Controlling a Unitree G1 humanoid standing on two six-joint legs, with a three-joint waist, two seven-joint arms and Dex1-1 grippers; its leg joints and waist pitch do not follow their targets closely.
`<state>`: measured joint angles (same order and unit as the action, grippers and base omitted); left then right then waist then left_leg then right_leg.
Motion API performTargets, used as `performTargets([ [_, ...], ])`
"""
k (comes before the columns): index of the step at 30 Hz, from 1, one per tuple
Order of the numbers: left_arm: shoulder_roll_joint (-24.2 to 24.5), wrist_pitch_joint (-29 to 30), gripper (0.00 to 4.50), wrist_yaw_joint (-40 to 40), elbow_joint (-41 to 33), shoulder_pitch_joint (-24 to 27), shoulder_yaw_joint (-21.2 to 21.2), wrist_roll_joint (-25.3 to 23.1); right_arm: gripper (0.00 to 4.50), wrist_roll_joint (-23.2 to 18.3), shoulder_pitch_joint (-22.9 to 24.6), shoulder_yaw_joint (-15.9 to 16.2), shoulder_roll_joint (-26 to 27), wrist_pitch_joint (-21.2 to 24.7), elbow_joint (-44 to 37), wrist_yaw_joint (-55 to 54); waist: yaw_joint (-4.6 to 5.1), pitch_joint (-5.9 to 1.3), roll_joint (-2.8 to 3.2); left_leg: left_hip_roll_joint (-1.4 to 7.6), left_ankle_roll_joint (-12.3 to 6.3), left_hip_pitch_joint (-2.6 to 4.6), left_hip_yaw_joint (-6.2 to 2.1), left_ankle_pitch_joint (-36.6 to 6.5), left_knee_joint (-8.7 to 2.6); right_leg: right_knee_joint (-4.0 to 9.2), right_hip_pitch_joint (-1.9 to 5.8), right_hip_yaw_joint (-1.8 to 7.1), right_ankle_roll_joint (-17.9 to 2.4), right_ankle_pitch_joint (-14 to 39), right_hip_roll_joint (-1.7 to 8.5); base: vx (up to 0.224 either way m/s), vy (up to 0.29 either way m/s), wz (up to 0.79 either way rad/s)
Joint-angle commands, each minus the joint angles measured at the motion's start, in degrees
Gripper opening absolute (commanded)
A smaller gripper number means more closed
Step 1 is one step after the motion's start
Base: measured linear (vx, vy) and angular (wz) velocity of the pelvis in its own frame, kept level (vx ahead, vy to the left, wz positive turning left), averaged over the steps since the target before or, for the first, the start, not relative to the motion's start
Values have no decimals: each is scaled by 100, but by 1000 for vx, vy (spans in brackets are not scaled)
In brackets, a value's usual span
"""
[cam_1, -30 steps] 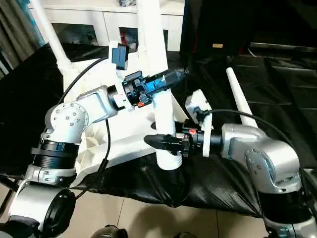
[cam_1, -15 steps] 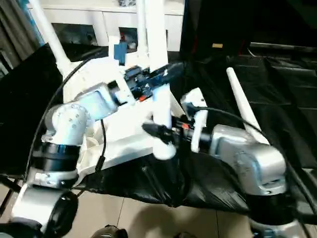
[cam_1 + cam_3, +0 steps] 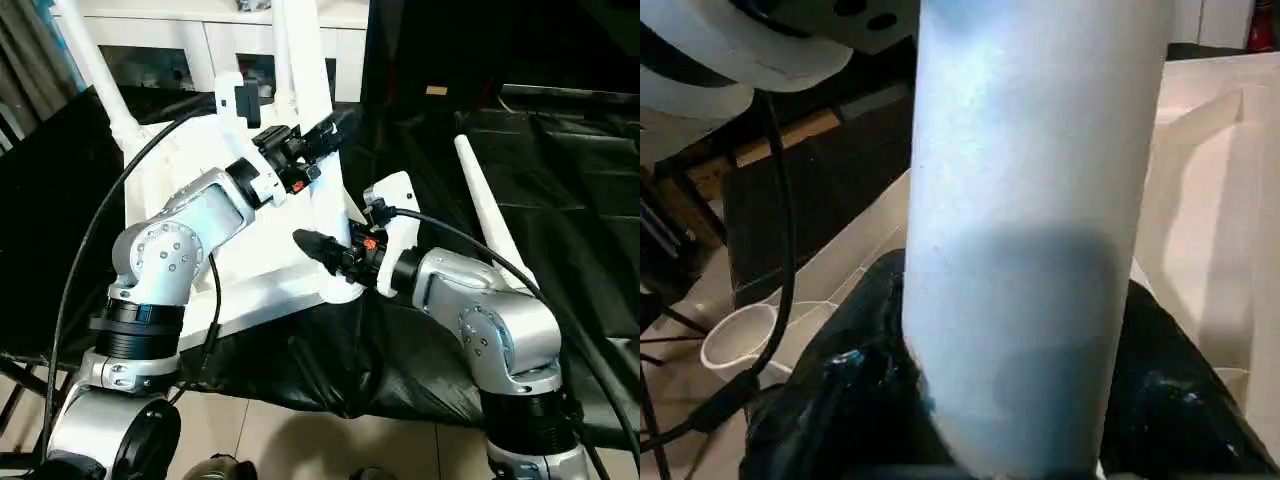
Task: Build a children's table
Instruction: Pick table leg
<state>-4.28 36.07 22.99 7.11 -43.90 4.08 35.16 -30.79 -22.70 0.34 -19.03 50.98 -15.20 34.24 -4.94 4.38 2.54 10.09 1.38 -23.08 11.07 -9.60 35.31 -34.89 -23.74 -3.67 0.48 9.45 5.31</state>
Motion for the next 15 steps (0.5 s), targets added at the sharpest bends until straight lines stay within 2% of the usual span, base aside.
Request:
performTargets([
  [1, 123, 1, 183, 200, 8, 50, -148, -105, 265, -312, -167, -49, -77, 46, -295, 286, 9, -464, -128, 216, -15, 124, -142, -1176, -435, 513, 276, 211, -717, 1958, 269, 0, 0, 0],
  [5, 301, 57, 182, 649, 28, 0, -332, -28, 309, -469, -186, -61, -497, 153, -232, 785, -4, -456, -127, 223, -39, 138, -136, -1247, -435, 522, 283, 215, -732, 1990, 272, 0, 0, 0],
  [6, 350, 59, 182, 785, 50, -20, -379, -12, 316, -518, -191, -55, -603, 207, -205, 920, -16, -467, -96, 229, -41, 146, -138, -1231, -428, 513, 282, 222, -736, 1968, 277, 0, 0, 0],
  [8, 409, 151, 181, 1119, 99, -79, -401, 145, 320, -585, -179, 8, -860, 266, -160, 1269, -10, -462, -109, 229, -55, 136, -137, -1226, -431, 506, 289, 217, -786, 1914, 274, 0, 0, 0],
  [11, 432, 168, 181, 1180, 115, -110, -395, 150, 322, -587, -164, 75, -994, 301, -145, 1413, -10, -463, -123, 235, -84, 129, -133, -1161, -419, 491, 293, 221, -897, 1818, 284, 0, 0, 0],
  [15, 434, 439, 181, 1376, 69, -156, -323, 412, 322, -523, -190, 177, -1158, 250, 7, 1592, -7, -463, -135, 233, -112, 128, -129, -1122, -411, 479, 302, 220, -984, 1804, 288, 0, 0, 0],
])
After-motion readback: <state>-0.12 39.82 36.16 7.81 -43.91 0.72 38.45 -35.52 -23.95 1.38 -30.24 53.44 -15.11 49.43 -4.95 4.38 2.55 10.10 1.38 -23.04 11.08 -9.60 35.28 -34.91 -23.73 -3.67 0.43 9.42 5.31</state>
